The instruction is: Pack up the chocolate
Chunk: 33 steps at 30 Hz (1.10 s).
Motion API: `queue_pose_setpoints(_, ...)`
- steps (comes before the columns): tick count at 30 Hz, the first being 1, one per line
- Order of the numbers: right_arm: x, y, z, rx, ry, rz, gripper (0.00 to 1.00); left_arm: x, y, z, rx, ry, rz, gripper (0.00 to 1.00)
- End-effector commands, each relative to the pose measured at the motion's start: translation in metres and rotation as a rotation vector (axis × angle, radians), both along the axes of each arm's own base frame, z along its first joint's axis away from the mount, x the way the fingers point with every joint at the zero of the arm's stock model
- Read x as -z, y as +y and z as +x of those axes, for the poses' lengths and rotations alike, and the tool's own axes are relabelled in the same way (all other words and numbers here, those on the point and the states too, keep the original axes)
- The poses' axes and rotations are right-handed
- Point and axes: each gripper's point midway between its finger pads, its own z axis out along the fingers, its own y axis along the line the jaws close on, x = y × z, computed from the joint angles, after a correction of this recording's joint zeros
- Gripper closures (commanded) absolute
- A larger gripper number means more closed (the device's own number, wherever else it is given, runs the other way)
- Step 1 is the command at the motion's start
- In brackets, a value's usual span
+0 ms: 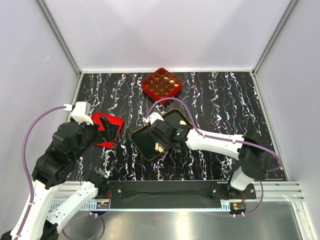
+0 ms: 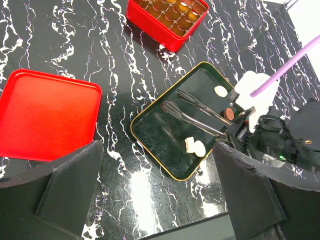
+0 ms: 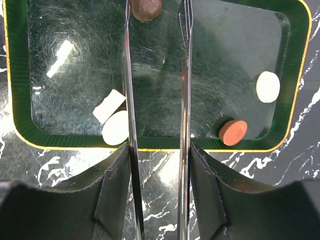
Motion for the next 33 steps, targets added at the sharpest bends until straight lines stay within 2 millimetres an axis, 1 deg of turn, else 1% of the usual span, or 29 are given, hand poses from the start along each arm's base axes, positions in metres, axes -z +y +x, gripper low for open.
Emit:
queue_pose_setpoints(1,0.002,0.016,0.002,-0.004,-0.01,0.051,0.45,-0.018,0.001,0.003,-0.014,-0.053,-0.027,0.01)
queue_pose_setpoints(6,0.014,0.017,0.003,0.002,-0.001,0.031,0.46,-0.019,0.001,0.004,-0.014,-0.057,-0.026,0.01)
queue_pose_setpoints(9,0.02,0.019,0.003,-0.002,0.011,0.025,0.47,-0.02,0.0,0.005,-0.013,-0.059,-0.025,0.01)
queue_pose_setpoints(12,0.018,0.02,0.002,-0.003,0.017,0.034,0.51,-0.021,0.0,0.004,-0.011,-0.059,-0.025,0.01)
queue_pose_setpoints(14,0.01,0.018,0.001,-0.003,0.012,0.038,0.54,-0.023,0.001,0.004,-0.014,-0.063,-0.027,0.01)
queue_pose_setpoints(18,-0.015,0.01,0.0,0.005,-0.014,0.052,0.57,-0.024,0.001,0.005,-0.015,-0.065,-0.026,0.01)
queue_pose_setpoints(19,-0.024,0.009,0.001,0.002,-0.029,0.069,0.59,-0.024,0.0,0.005,-0.014,-0.066,-0.027,0.01)
queue_pose_setpoints(21,-0.035,0.01,0.001,-0.002,-0.042,0.081,0.59,-0.024,-0.001,0.007,-0.01,-0.065,-0.031,0.01)
queue_pose_setpoints(22,-0.039,0.006,0.0,-0.003,-0.039,0.067,0.59,-0.024,-0.002,0.007,-0.009,-0.064,-0.033,0.01)
queue_pose_setpoints(23,-0.05,0.008,0.003,0.0,-0.055,0.079,0.6,-0.024,-0.003,0.007,-0.005,-0.065,-0.035,0.01)
queue_pose_setpoints(24,-0.056,0.009,0.004,-0.002,-0.066,0.081,0.6,-0.025,-0.003,0.007,-0.003,-0.067,-0.037,0.01)
queue_pose_setpoints(25,-0.065,0.005,0.006,-0.008,-0.083,0.077,0.6,-0.026,-0.003,0.007,-0.003,-0.071,-0.039,0.01)
queue_pose_setpoints(26,-0.079,0.007,0.012,0.002,-0.118,0.089,0.59,-0.026,-0.003,0.008,-0.004,-0.071,-0.037,0.01)
queue_pose_setpoints(27,-0.088,0.006,0.017,0.005,-0.143,0.088,0.6,-0.026,-0.002,0.007,-0.005,-0.07,-0.034,0.01)
queue_pose_setpoints(28,-0.093,0.0,0.026,0.009,-0.166,0.064,0.59,-0.026,-0.002,0.007,-0.008,-0.071,-0.032,0.01)
queue_pose_setpoints(29,-0.108,0.002,0.036,0.018,-0.197,0.078,0.59,-0.026,-0.001,0.007,-0.009,-0.072,-0.03,0.01)
queue_pose_setpoints(30,-0.114,0.0,0.044,0.025,-0.21,0.08,0.6,-0.026,-0.001,0.007,-0.009,-0.071,-0.031,0.01)
queue_pose_setpoints(31,-0.117,-0.006,0.062,0.034,-0.223,0.073,0.6,-0.025,-0.001,0.006,-0.009,-0.071,-0.031,0.01)
queue_pose_setpoints(32,-0.127,-0.004,0.072,0.042,-0.242,0.092,0.6,-0.025,-0.001,0.006,-0.009,-0.072,-0.032,0.01)
queue_pose_setpoints(33,-0.131,-0.007,0.083,0.054,-0.252,0.094,0.6,-0.025,-0.001,0.006,-0.01,-0.071,-0.033,0.01)
